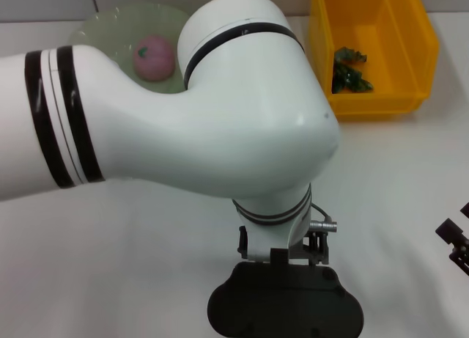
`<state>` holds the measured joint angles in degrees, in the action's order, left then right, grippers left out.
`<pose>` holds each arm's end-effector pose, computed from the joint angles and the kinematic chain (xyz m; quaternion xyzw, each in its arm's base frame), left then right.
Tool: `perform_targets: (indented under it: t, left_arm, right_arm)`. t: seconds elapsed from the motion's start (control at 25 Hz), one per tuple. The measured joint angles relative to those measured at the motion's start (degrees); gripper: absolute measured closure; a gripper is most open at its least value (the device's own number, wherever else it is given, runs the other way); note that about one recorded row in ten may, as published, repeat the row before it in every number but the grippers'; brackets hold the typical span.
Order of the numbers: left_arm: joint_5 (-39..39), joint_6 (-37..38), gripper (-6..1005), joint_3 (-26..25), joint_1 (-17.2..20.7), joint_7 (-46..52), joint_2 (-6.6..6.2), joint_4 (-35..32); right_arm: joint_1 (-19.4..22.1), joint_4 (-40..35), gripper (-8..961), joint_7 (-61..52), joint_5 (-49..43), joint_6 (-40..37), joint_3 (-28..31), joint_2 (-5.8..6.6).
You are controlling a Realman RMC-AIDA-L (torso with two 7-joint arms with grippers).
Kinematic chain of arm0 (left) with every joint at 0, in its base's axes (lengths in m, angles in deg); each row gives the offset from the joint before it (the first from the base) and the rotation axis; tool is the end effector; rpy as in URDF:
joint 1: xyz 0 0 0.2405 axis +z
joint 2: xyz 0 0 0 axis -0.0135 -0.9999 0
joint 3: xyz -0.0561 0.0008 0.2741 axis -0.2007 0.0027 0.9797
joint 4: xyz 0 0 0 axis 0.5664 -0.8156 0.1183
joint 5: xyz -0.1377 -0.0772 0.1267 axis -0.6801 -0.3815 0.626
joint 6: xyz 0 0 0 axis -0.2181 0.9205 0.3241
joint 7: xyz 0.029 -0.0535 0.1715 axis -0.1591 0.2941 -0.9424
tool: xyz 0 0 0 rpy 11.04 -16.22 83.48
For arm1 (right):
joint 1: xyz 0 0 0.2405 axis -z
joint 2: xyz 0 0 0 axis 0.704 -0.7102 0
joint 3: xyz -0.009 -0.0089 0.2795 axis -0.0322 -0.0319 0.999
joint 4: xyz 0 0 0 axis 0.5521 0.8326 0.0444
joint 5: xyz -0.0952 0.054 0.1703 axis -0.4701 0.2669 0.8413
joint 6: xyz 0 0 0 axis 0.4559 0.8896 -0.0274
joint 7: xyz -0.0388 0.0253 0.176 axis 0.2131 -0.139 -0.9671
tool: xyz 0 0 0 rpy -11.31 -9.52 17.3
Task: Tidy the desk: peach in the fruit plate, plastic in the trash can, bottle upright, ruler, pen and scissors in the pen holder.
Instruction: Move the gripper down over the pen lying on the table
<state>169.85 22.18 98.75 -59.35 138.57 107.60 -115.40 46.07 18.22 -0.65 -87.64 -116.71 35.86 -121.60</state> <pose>-0.0997 0.2891 -0.1887 0.6040 -0.7318 -0.2497 0.1931 0.3586 0.1713 -0.0318 -0.7827 0.2955 0.4057 0.3681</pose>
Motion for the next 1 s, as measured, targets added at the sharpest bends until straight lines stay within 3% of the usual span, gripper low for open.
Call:
perform_targets:
  t: [1.0]
  left_arm:
    - [1.20,-2.77,370,3.74,0.47,0.63,0.09,1.43]
  right_arm:
    - [-0.53,0.00,321,-0.35,-1.22,0.20,0.00,0.00]
